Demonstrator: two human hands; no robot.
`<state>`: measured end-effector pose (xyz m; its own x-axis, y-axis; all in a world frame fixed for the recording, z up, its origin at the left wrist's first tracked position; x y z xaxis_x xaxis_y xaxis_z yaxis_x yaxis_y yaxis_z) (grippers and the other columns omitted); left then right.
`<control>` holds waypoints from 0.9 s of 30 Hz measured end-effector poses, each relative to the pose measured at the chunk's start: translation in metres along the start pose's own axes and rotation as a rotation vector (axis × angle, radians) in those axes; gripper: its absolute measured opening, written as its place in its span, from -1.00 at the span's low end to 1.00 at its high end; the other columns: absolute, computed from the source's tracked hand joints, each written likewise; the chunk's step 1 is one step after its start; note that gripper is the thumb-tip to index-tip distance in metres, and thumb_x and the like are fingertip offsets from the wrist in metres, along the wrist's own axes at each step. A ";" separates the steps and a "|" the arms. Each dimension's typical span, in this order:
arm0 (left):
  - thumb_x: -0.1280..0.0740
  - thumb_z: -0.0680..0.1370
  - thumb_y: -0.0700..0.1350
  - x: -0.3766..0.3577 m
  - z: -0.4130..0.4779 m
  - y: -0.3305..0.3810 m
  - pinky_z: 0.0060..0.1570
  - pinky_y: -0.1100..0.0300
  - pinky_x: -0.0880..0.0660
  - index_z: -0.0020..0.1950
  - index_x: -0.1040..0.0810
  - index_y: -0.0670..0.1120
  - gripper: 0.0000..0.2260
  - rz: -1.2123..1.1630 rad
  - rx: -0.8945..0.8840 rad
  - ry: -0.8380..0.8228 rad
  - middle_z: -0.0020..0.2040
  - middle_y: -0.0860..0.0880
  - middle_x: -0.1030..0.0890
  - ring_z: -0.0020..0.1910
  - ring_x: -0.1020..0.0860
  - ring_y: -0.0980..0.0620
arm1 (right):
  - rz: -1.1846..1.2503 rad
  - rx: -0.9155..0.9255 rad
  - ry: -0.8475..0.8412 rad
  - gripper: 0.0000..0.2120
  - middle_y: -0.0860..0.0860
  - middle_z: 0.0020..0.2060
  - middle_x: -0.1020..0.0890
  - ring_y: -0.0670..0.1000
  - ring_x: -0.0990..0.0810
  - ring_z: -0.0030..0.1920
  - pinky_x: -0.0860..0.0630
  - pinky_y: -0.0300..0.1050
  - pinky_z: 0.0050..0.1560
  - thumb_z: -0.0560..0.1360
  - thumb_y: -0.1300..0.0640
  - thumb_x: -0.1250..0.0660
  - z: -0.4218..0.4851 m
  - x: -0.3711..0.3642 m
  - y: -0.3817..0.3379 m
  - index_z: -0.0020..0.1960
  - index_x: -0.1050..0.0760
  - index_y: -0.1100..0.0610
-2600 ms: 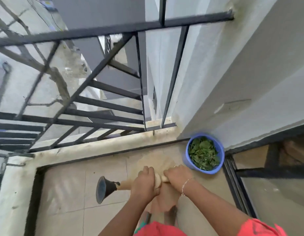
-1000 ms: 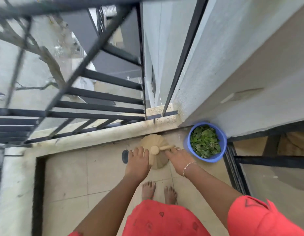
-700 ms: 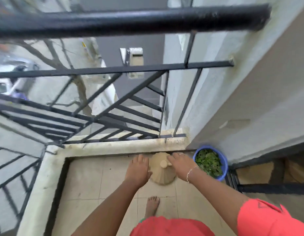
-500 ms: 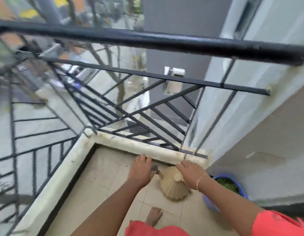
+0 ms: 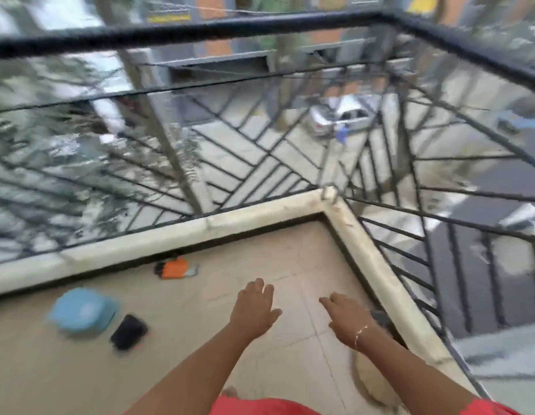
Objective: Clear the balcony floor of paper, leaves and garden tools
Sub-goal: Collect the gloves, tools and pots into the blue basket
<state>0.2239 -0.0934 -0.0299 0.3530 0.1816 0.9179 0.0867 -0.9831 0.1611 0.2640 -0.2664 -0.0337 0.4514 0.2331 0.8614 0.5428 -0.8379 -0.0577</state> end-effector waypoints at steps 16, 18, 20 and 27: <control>-0.16 0.57 0.15 -0.074 -0.280 -0.362 0.19 0.03 -0.36 0.36 -0.31 -0.14 -0.52 -0.301 0.837 0.032 0.31 -0.19 -0.35 0.28 -0.35 -0.15 | -0.296 0.748 -0.083 -0.49 0.01 0.33 -0.30 0.06 -0.29 0.34 -0.32 -0.11 0.28 0.57 0.08 -0.17 0.083 -0.006 -0.470 0.47 -0.11 0.02; -0.13 0.60 0.12 -0.080 -0.310 -0.397 0.24 0.01 -0.30 0.41 -0.23 -0.16 -0.51 -0.341 0.898 -0.001 0.38 -0.21 -0.26 0.34 -0.27 -0.17 | -0.315 0.817 -0.079 -0.48 0.00 0.35 -0.29 0.06 -0.28 0.34 -0.31 -0.11 0.29 0.56 0.06 -0.18 0.083 -0.006 -0.523 0.47 -0.11 0.02; -0.14 0.59 0.12 -0.078 -0.336 -0.428 0.24 0.02 -0.31 0.40 -0.24 -0.14 -0.52 -0.361 0.969 0.052 0.38 -0.18 -0.26 0.33 -0.28 -0.15 | -0.343 0.874 -0.079 -0.47 0.01 0.36 -0.29 0.07 -0.29 0.34 -0.31 -0.10 0.30 0.55 0.05 -0.20 0.086 -0.004 -0.568 0.47 -0.11 0.02; -0.17 0.58 0.10 -0.089 -0.380 -0.505 0.22 0.06 -0.34 0.38 -0.27 -0.10 -0.56 -0.537 1.120 0.105 0.33 -0.11 -0.31 0.31 -0.30 -0.08 | -0.368 0.924 -0.122 -0.48 0.00 0.34 -0.32 0.06 -0.31 0.33 -0.32 -0.14 0.26 0.53 0.07 -0.23 0.122 -0.002 -0.655 0.45 -0.16 -0.01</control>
<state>-0.2053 0.3780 -0.0551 -0.0441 0.5007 0.8645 0.9608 -0.2158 0.1740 -0.0062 0.3422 -0.0588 0.1864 0.4933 0.8496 0.9772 -0.0035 -0.2124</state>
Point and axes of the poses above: each hand's wrist, its own z-axis towards the middle knuckle, its own x-axis out of the back of the hand, y = z × x, the point moved 7 cm from there along z, towards the middle knuckle
